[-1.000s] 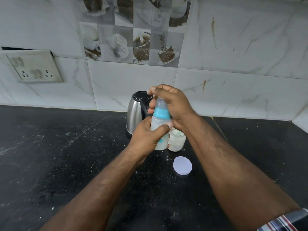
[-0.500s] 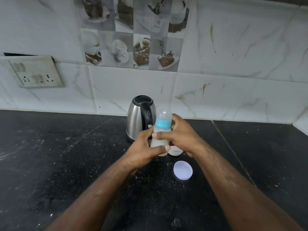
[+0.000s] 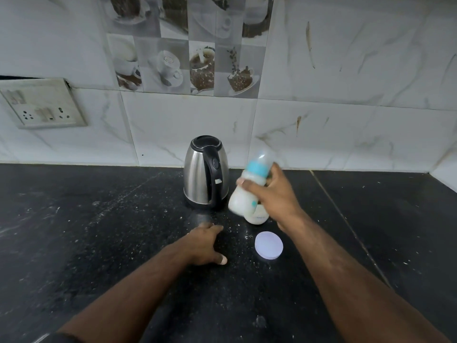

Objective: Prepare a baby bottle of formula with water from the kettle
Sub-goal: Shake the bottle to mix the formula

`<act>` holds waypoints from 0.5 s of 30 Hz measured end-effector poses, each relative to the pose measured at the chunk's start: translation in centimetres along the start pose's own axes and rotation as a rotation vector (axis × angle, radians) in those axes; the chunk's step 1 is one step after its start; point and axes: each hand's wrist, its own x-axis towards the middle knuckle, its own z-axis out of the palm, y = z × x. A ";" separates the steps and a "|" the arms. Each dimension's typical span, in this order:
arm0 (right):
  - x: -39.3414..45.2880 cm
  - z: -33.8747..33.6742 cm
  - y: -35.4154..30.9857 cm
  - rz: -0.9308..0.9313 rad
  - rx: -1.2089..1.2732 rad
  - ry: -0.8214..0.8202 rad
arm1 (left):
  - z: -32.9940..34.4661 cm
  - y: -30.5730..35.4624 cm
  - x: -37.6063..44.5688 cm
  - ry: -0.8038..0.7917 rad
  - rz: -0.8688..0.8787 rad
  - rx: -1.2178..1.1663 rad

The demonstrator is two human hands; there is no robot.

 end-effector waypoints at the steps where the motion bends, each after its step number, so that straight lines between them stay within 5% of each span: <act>1: -0.4 0.2 0.6 0.008 -0.086 -0.089 | 0.2 0.1 0.2 -0.014 -0.010 0.038; 6: 0.5 -0.4 0.6 -0.028 0.028 0.028 | 1.2 0.5 1.1 -0.043 -0.045 0.161; 10: -0.4 -0.2 0.8 -0.028 -0.144 -0.180 | 1.9 0.7 1.8 -0.066 -0.067 0.226; 15: 0.5 -0.3 1.0 -0.017 0.033 -0.031 | 2.5 1.4 2.3 -0.039 -0.091 0.284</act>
